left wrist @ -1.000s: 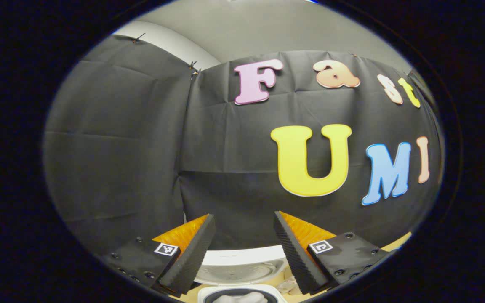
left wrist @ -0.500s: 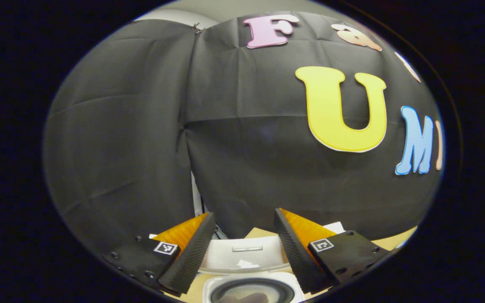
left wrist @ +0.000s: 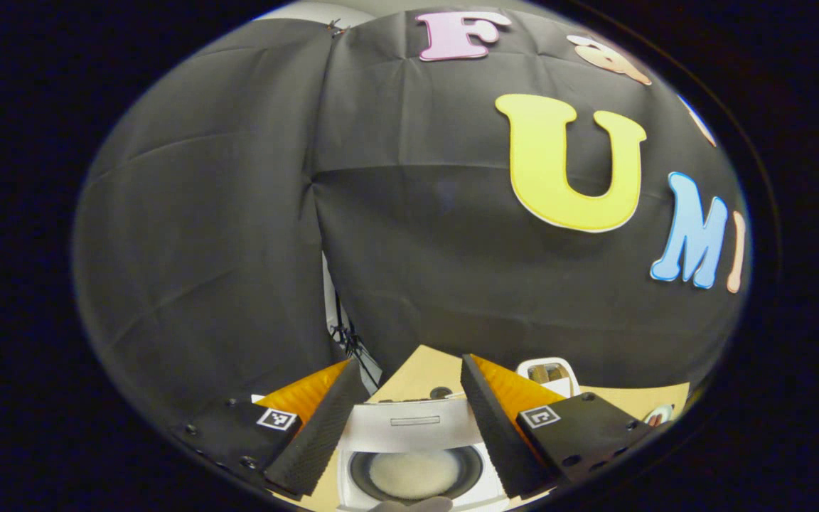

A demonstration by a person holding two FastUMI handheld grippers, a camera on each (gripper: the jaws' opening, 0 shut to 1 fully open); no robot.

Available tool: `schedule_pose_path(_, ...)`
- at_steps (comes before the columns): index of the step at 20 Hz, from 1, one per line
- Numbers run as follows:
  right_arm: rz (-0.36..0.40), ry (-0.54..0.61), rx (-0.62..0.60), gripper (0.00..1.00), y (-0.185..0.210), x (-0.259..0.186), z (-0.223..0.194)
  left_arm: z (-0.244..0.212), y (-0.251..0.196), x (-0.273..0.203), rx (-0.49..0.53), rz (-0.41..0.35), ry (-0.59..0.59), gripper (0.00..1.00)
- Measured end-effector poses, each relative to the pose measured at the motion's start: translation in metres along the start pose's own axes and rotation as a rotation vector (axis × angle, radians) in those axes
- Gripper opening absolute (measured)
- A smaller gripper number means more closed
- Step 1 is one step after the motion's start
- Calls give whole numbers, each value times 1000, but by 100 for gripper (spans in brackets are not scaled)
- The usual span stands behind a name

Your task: Close the left gripper, press the button to open the rice cooker; take a wooden spoon from the chopstick holder with the right hand, scoop a spoonful of rice and pour it into the rice cooker, then put the wooden spoon back into the chopstick holder.

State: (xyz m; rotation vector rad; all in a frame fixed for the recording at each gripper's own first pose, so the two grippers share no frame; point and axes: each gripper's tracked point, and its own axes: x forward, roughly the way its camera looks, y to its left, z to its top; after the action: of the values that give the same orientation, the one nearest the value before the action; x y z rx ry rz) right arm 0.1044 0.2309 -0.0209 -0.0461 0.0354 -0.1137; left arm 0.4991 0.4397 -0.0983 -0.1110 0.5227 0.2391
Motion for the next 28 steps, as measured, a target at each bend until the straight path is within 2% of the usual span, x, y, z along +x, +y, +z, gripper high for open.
schedule_pose_path(3, 31, 23, 3, 95, 1, -2, -5, -22, -4, -18, -4, -2, 45, 99)
schedule_pose_path(5, 41, 13, -8, 95, 0, -5, -2, -45, -7, -28, -2, -19, 92, 96)
schedule_pose_path(8, 60, 22, -4, 95, 0, -7, -4, -99, -13, -46, -36, -50, 232, 97)
schedule_pose_path(12, 61, 3, 14, 95, -7, -8, 3, -159, -18, -49, -1, -69, 318, 99)
schedule_pose_path(16, 64, 2, 24, 93, -8, -6, 4, -195, -8, -47, 17, -62, 393, 99)
schedule_pose_path(20, 62, 4, 32, 95, -7, -4, 3, -231, -12, -47, 47, -66, 469, 100)
schedule_pose_path(21, 47, -27, 27, 95, -11, -5, 10, -226, -12, -43, 47, -68, 425, 100)
schedule_pose_path(22, 38, -40, 21, 95, -11, -4, 15, -229, -16, -43, 66, -84, 434, 100)
schedule_pose_path(23, 38, -35, 23, 92, -8, 1, 13, -226, -16, -41, 71, -89, 404, 100)
schedule_pose_path(24, 51, -23, 29, 95, -3, 3, 8, -228, -17, -34, 79, -91, 384, 100)
schedule_pose_path(25, 62, -6, 39, 95, 2, 6, 3, -226, -20, -33, 86, -88, 372, 95)
schedule_pose_path(28, 92, 9, 47, 95, 11, 5, 3, -224, -22, -31, 90, -89, 362, 96)
